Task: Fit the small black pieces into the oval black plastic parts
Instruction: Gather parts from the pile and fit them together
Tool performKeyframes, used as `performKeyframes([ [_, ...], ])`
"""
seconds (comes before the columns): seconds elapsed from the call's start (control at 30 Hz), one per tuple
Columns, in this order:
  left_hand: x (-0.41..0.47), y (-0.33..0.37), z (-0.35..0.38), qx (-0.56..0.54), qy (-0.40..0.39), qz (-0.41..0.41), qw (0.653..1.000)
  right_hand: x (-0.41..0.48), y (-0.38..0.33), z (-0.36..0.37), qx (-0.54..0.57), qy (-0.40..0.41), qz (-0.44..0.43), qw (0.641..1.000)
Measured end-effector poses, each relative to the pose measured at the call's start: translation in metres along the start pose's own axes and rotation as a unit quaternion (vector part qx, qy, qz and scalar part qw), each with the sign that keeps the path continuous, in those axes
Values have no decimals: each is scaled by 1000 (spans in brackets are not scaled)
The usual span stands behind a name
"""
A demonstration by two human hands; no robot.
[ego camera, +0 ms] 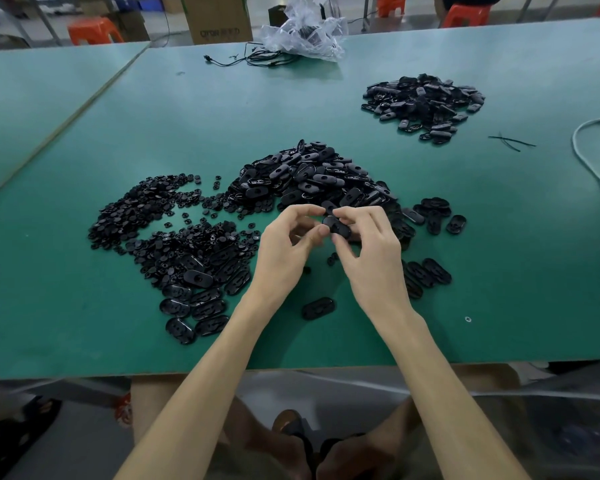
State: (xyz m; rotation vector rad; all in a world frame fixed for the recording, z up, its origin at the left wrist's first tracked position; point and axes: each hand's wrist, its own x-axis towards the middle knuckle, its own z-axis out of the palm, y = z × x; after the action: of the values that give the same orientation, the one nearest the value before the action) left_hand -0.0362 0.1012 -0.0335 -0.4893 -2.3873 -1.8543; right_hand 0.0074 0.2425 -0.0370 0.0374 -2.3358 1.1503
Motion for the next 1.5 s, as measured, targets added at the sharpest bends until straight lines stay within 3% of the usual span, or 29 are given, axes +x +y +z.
performKeyframes([
  [0.27,-1,0,0,-5,-1,-11,1000,-1,1,-1,-6,10,-46,999],
  [0.83,0,0,-2,-66,60,-15,996,-1,0,-1,21,56,8,998],
  [1.5,-2,2,0,-34,15,18,999,-3,0,0,32,31,-18,999],
])
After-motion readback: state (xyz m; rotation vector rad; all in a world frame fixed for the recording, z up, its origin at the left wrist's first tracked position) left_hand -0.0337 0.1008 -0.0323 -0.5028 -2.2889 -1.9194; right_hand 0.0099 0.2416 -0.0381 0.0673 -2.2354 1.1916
